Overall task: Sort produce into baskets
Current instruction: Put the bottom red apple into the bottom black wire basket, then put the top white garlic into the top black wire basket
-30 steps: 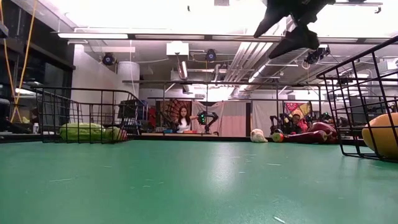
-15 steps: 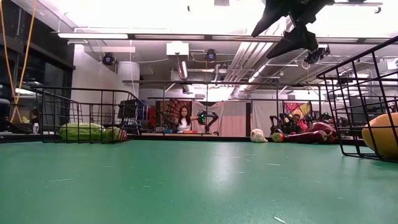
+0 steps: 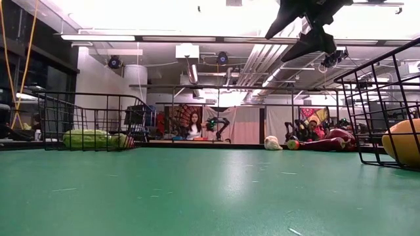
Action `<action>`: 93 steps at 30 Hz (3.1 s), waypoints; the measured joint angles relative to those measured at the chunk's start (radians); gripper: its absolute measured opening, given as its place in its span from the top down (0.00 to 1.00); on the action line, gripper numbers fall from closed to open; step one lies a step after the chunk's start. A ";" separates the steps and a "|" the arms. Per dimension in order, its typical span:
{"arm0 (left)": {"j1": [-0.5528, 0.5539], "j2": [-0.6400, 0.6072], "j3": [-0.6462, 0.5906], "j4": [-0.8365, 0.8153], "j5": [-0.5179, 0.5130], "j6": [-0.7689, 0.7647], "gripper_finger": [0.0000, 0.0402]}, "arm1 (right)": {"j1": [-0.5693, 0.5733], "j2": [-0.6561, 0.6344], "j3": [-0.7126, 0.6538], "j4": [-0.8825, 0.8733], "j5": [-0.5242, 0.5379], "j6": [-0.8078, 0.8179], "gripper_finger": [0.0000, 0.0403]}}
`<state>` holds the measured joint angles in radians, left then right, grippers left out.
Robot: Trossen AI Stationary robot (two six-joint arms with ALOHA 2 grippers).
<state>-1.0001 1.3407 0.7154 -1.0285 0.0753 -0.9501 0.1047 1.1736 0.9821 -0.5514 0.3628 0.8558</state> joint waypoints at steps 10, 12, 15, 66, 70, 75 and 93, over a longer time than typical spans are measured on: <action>0.039 -0.001 -0.027 0.072 -0.005 -0.107 0.33 | 0.000 0.000 0.000 0.001 0.000 0.000 0.21; 0.041 -0.001 -0.027 0.073 -0.005 -0.111 0.33 | 0.000 0.000 0.000 0.002 0.001 0.000 0.21; 0.055 0.000 -0.018 0.069 -0.002 -0.103 0.33 | 0.000 0.000 0.000 0.002 0.001 0.023 0.21; 0.845 1.030 1.504 0.699 -0.152 1.025 0.05 | 0.000 -0.012 0.514 -0.119 0.291 -0.359 0.21; 0.844 1.026 1.504 0.699 -0.153 1.030 0.11 | 0.000 -0.012 0.514 -0.119 0.291 -0.362 0.21; 0.843 0.993 1.505 0.616 -0.153 1.088 0.12 | 0.000 -0.012 0.513 -0.119 0.290 -0.365 0.21; 0.942 0.407 0.872 0.293 0.002 0.930 0.12 | 0.000 -0.012 0.513 -0.160 0.231 -0.366 0.21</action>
<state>-0.0583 1.7473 1.5877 -0.7354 0.0772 -0.0196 0.1043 1.1614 1.4948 -0.7117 0.5938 0.4895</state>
